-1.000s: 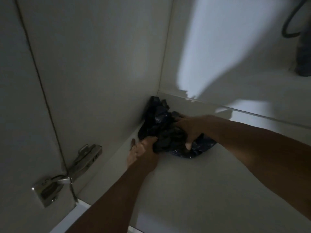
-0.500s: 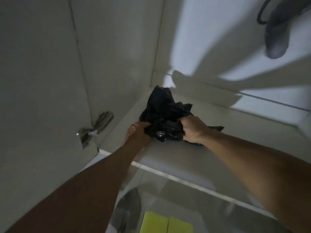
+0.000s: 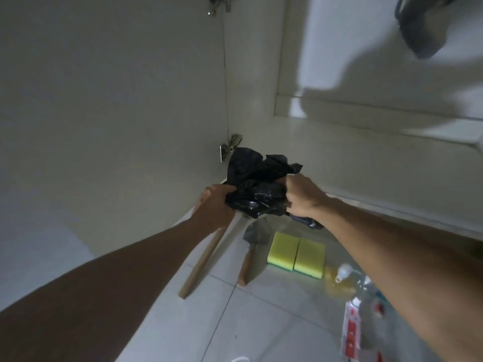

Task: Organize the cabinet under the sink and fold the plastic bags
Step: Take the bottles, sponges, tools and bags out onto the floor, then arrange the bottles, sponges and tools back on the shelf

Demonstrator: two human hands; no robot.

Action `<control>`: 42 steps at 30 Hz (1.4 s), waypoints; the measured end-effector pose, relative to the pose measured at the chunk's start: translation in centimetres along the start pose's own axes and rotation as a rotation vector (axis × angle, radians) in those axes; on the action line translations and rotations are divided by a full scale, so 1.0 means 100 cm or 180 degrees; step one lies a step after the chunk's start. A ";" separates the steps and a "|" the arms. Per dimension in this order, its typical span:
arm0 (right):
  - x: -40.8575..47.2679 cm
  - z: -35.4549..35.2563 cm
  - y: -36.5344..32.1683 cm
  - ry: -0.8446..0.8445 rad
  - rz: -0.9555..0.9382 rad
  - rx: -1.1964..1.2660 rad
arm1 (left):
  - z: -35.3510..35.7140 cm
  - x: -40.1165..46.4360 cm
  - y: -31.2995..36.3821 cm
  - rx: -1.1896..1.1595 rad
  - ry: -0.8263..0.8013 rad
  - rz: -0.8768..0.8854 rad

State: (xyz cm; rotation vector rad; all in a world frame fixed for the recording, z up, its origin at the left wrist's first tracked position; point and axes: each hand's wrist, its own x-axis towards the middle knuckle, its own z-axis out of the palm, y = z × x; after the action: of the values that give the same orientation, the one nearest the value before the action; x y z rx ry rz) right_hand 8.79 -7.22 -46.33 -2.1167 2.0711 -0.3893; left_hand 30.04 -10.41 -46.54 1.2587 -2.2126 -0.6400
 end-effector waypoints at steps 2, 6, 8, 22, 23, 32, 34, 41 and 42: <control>-0.013 0.007 -0.011 0.0045 -0.0052 0.0083 | -0.009 -0.022 0.001 0.0104 -0.0038 -0.0008; -0.074 0.015 -0.065 -0.0067 -0.0265 0.0136 | -0.045 -0.102 0.003 0.0583 -0.0244 -0.0029; -0.096 0.025 -0.090 -0.0215 -0.0353 0.0173 | -0.062 -0.136 -0.004 0.0745 -0.0429 -0.0024; -0.142 0.135 -0.207 -0.0620 -0.0560 0.0047 | -0.091 -0.261 -0.106 0.0822 -0.0811 -0.0617; -0.143 0.144 -0.217 -0.0699 -0.0584 0.0001 | -0.090 -0.269 -0.118 0.0794 -0.0786 -0.0706; -0.139 0.263 -0.283 -0.1030 -0.0177 -0.0056 | -0.071 -0.336 -0.203 0.0979 -0.1154 -0.1543; -0.143 0.278 -0.290 -0.1053 -0.0177 -0.0168 | -0.061 -0.345 -0.214 0.0965 -0.1231 -0.1734; -0.162 0.282 -0.295 -0.1720 -0.0005 0.0198 | -0.049 -0.359 -0.234 0.1347 -0.1358 -0.2042; -0.162 0.278 -0.294 -0.1762 -0.0053 0.0273 | -0.053 -0.357 -0.230 0.1391 -0.1384 -0.2100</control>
State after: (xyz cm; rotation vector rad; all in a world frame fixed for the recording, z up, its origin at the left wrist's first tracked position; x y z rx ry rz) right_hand 44.85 7.88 -65.59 -1.9106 1.6844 0.1017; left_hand 63.71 9.51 -63.82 2.3121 -2.3375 -0.7427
